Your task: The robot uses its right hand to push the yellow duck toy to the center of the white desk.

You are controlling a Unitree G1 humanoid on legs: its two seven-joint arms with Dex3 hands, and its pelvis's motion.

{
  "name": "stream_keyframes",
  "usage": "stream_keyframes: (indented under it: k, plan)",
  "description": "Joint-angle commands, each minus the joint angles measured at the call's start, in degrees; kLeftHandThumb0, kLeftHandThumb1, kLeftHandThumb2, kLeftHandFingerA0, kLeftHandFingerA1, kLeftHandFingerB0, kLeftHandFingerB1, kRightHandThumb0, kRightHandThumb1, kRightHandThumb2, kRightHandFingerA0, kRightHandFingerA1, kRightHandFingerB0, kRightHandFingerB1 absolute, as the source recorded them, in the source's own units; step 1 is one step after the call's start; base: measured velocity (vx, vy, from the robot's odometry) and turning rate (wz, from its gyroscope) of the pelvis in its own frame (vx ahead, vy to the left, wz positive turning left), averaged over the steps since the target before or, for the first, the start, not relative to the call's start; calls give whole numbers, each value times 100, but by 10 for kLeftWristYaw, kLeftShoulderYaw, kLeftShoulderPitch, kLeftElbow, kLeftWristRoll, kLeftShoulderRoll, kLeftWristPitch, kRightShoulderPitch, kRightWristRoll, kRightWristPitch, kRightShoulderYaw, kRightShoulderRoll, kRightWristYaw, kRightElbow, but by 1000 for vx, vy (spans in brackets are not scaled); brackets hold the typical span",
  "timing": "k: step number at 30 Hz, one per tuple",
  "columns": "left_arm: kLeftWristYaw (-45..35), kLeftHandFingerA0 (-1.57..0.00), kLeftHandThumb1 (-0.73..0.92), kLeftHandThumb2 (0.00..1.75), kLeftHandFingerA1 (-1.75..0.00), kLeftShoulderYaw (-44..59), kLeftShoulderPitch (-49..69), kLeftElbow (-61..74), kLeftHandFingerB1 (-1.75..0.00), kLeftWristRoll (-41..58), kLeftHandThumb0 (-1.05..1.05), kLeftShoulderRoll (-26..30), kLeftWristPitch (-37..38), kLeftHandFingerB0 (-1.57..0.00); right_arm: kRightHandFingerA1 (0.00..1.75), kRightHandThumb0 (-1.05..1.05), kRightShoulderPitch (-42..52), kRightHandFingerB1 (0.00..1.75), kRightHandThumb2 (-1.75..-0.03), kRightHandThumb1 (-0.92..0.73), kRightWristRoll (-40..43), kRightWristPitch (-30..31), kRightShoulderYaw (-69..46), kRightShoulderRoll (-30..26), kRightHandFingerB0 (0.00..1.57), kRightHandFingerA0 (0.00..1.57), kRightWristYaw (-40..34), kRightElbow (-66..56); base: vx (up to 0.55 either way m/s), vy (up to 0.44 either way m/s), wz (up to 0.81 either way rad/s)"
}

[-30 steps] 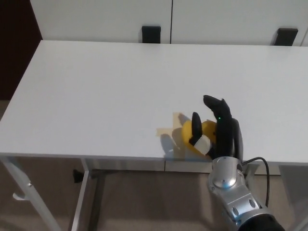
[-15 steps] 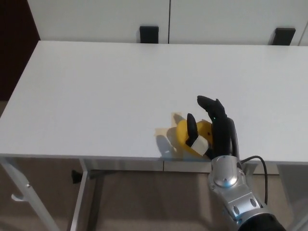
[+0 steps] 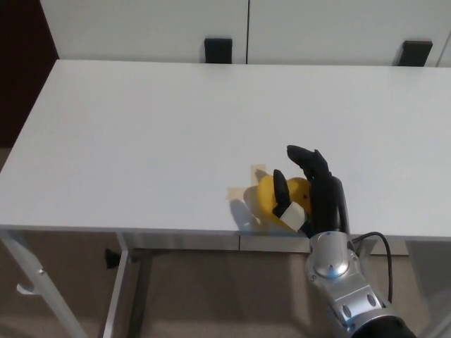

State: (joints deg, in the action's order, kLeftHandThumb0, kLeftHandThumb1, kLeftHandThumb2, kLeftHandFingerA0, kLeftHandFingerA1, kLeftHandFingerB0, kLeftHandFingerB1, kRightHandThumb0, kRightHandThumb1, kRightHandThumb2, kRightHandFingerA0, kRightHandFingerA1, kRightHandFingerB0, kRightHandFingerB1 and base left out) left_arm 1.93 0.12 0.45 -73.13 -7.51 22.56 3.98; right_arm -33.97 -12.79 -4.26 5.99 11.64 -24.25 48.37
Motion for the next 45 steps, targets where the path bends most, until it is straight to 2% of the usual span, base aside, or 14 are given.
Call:
stream_keyframes:
  k: [1,3,8,10,11,16,17,19,32,36,37,42,44,45]
  plan:
    - [-4,-88,59,93,-81,5,1,-1,-101,0,-9,3,22,-96,38,-83,-5,46,-70,-92,3,3,1,4,19,0,8,-2,0,0,0]
    - [-4,-90,59,96,-80,4,6,-4,-97,-3,-10,4,24,-92,30,-88,7,38,-113,-75,2,-4,-4,-8,7,0,3,-14,0,0,0]
    - [-10,-87,57,94,-80,5,11,-2,-99,-6,-11,11,29,-91,14,-105,25,3,-120,-84,6,12,-26,-50,0,0,12,-72,0,0,0]
    - [-10,-87,57,94,-80,5,11,-2,-99,-6,-11,11,29,-91,14,-105,26,3,-120,-84,5,14,-27,-52,0,0,13,-77,0,0,0]
    - [-9,-88,60,90,-81,4,11,-3,-99,-7,-11,12,29,-94,0,-96,32,0,-71,-92,3,19,-34,-74,0,0,23,-113,0,0,0]
    - [-9,-89,53,102,-88,6,11,-5,-99,-7,-14,14,27,-96,0,-102,47,0,-74,-92,-5,36,-47,-123,0,0,47,-192,0,0,0]
    - [-8,-87,53,103,-88,7,13,-2,-99,-6,-11,14,24,-95,0,-100,67,0,-109,-77,-14,63,-58,-159,0,0,63,-255,0,0,0]
    - [-8,-88,52,106,-90,12,19,1,-99,0,-11,14,26,-97,0,-105,97,0,-72,-92,-2,61,-84,-203,0,0,85,-306,0,0,0]
    - [-11,-89,52,102,-89,16,21,2,-99,-3,-14,18,23,-95,0,-105,184,0,-76,-92,111,24,-229,-319,0,0,172,-393,0,0,1]
    - [-11,-89,52,108,-92,20,19,0,-99,0,-11,20,22,-96,16,-105,252,0,-113,-85,160,28,-315,-361,0,0,217,-444,0,0,0]
    - [-12,-88,55,106,-89,21,19,-1,-100,1,-14,21,22,-94,45,-105,297,36,-128,-85,172,38,-357,-385,0,0,241,-456,0,0,0]
    - [-10,-87,62,91,-83,20,19,-4,-99,-3,-13,23,22,-91,0,-102,369,0,-90,-92,213,34,-436,-417,0,0,291,-449,0,0,0]
    - [-10,-88,61,89,-83,21,17,-5,-100,-3,-12,23,22,-91,19,-105,405,21,-70,-92,237,51,-482,-441,0,0,325,-401,0,0,0]
    - [-9,-90,51,107,-91,19,17,-5,-102,-5,-11,22,24,-97,55,-105,433,42,-120,-72,239,39,-511,-449,0,0,326,-349,0,0,0]
